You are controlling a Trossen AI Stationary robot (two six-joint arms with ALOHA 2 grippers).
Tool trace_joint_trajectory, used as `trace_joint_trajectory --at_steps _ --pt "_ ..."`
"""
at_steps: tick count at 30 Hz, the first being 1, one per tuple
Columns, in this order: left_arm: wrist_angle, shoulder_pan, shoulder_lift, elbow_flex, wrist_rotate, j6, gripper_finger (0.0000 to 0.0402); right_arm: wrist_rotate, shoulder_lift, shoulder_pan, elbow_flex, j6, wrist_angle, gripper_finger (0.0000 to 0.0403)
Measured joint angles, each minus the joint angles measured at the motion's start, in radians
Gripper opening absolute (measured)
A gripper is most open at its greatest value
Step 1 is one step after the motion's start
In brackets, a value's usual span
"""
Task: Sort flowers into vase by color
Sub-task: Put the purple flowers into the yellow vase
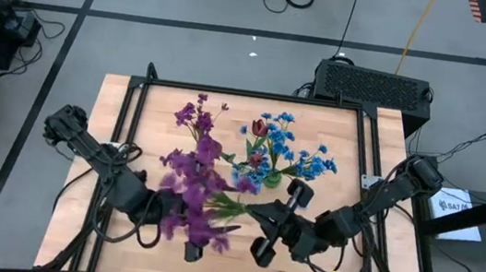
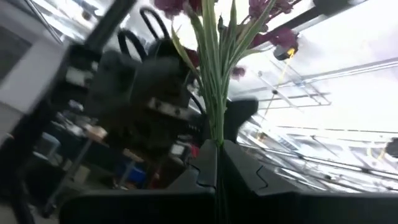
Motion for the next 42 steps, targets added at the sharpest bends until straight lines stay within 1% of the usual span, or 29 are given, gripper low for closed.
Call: trace_joint_trajectory --at_steps 10,13,18,22,27,31,35,42 --pt "-0.020 -0.015 -0.002 0.000 -0.025 -0.003 0.0317 0.044 0.000 0.037 0.000 -0.135 0.049 0.0001" --pt "-0.015 -0.014 -0.002 0.000 -0.032 -0.015 0.0317 0.057 -0.001 0.061 0.000 -0.195 0.090 0.0001" --pt "0.042 0.002 0.016 0.002 0.037 -0.067 0.0317 0.072 -0.002 0.082 0.001 -0.271 0.111 0.0001" --pt "0.140 0.023 0.061 0.000 0.047 -0.033 0.0317 0.069 -0.002 0.082 0.001 -0.272 0.111 0.0001" --pt "0.294 0.029 0.104 0.000 0.068 0.045 0.0317 0.107 -0.002 0.069 0.001 -0.272 0.098 0.0001" --pt "0.350 0.030 0.108 0.000 0.069 0.080 0.0317 0.123 -0.002 0.066 0.001 -0.281 0.093 0.0001" --pt "0.358 0.030 0.108 0.001 0.069 0.085 0.0317 0.145 -0.002 0.049 0.001 -0.274 0.088 0.0001" --pt "0.326 0.041 0.108 0.001 0.069 0.083 0.0317 0.153 -0.002 0.018 0.001 -0.195 0.065 0.0002"
